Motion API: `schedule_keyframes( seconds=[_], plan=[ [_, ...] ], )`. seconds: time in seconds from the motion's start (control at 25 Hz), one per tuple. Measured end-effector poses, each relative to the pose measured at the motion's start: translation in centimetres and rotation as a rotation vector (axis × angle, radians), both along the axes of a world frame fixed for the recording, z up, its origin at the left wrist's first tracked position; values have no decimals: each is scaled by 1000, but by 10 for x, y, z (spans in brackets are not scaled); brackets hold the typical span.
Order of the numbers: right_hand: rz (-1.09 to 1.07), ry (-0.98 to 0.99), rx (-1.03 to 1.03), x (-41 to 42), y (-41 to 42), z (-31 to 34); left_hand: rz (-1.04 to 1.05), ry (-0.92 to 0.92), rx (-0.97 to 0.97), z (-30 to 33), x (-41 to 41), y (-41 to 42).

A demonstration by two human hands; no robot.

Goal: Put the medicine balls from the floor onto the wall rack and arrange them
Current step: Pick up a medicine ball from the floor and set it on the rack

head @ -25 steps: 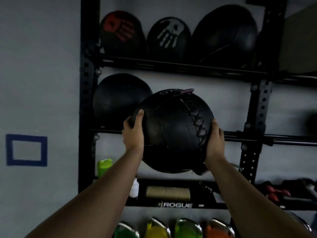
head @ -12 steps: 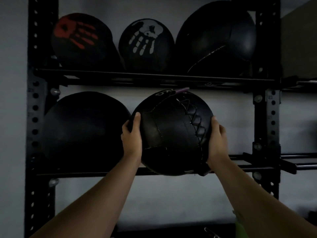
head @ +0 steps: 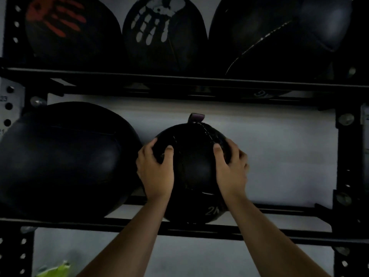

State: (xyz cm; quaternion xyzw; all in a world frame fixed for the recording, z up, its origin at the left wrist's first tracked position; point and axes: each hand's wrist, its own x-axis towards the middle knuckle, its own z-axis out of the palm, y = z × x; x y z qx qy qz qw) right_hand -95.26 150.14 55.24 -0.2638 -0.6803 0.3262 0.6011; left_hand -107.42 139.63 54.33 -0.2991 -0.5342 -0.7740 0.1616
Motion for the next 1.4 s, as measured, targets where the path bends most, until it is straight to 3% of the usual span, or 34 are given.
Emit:
schedule_keyframes(
  seconds=[0.32, 0.52, 0.68, 0.84, 0.92, 1.12, 1.4],
  plan=[
    [13, -46, 47, 3, 4, 0, 110, 3, -52, 1, 3, 4],
    [113, -196, 54, 25, 4, 7, 133, 68, -322, 8, 5, -14],
    [59, -387, 129, 70, -3, 34, 74, 72, -578, 35, 21, -38],
    [-130, -485, 321, 116, -21, 78, 172, 396, -786, 81, 52, -65],
    [-275, -494, 452, 144, -29, 112, 240, 540, -770, 117, 83, -70],
    [-475, -407, 558, 216, -31, 203, 414, 818, -720, 215, 156, -65],
    [-582, -317, 629, 276, 34, 279, 553, 764, -614, 298, 191, -11]
  ],
)
